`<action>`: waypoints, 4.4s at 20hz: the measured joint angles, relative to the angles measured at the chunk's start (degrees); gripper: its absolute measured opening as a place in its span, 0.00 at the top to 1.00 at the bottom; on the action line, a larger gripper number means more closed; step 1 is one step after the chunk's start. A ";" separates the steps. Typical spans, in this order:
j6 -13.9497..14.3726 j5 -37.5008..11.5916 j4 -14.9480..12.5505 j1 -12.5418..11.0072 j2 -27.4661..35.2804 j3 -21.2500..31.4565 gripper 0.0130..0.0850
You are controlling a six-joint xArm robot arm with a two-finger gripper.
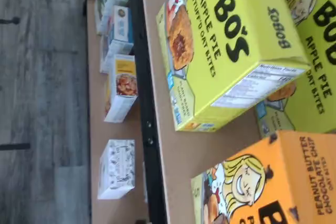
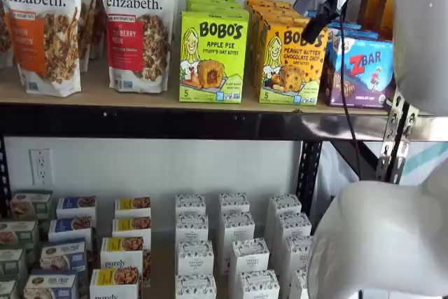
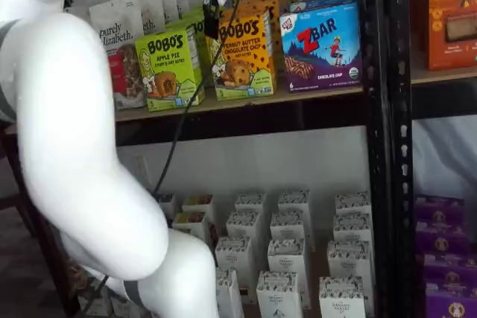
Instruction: Pick up the orange box on the top shelf, the fifth box from the left
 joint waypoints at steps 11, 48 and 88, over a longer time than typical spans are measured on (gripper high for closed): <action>0.13 0.04 -1.29 0.21 1.28 -2.19 0.00; -0.80 5.90 -13.14 2.06 18.27 -20.47 0.00; 2.44 10.27 -22.77 7.64 24.19 -24.59 0.00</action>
